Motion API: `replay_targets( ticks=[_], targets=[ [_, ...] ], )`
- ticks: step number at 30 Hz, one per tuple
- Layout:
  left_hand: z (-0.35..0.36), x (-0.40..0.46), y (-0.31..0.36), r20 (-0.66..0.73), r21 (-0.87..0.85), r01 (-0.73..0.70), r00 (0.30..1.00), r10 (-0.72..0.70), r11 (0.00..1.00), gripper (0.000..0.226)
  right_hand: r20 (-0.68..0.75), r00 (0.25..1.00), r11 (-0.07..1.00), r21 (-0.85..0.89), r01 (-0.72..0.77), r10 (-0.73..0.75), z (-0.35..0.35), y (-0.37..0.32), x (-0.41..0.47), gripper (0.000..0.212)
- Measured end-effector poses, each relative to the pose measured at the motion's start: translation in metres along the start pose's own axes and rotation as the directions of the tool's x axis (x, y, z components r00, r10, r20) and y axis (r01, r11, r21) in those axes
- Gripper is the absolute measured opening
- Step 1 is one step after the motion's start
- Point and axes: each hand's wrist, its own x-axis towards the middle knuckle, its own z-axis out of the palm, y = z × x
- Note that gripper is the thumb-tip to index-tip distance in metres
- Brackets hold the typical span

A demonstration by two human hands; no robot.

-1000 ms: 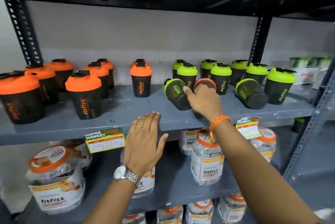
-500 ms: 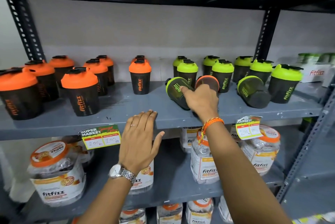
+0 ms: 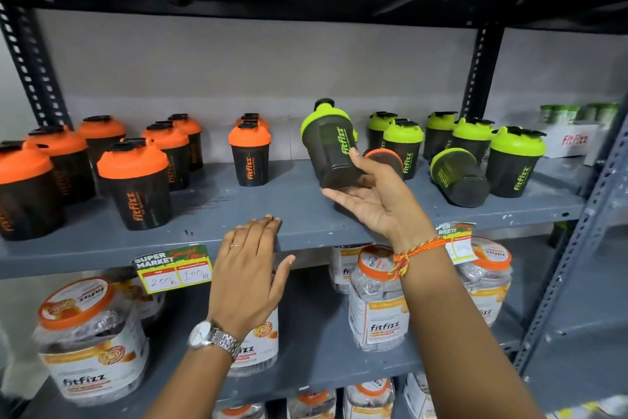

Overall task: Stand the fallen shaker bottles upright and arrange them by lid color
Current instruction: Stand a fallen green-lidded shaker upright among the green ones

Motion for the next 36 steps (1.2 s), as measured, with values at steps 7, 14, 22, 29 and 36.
replay_targets(
  ticks=[7, 14, 22, 29, 36],
  targets=[
    [0.000, 0.001, 0.000, 0.011, -0.006, -0.001, 1.000, 0.002, 1.000, 0.058, 0.122, 0.992, 0.948, -0.311, 0.067, -0.030, -0.012, 0.003, 0.013, 0.014],
    [0.000, 0.004, 0.001, 0.006, -0.015, 0.007, 1.000, -0.007, 1.000, 0.058, 0.082, 0.968, 0.774, -0.587, 0.238, -0.236, -0.030, 0.011, 0.036, 0.046],
    [-0.002, 0.001, 0.002, -0.014, -0.035, -0.002, 1.000, 0.002, 0.999, 0.057, 0.085, 0.954, 0.510, -0.830, 0.228, -0.288, -0.042, 0.016, 0.048, 0.045],
    [-0.003, 0.002, 0.003, -0.018, -0.039, -0.004, 1.000, 0.004, 0.999, 0.057, 0.079, 0.965, 0.313, -0.936, 0.159, -0.251, -0.040, 0.009, 0.049, 0.039],
    [-0.005, 0.002, 0.003, -0.013, -0.030, -0.013, 1.000, 0.013, 0.999, 0.056, 0.029, 0.959, 0.202, -0.975, 0.089, -0.282, -0.039, 0.009, 0.053, 0.030]
  ],
)
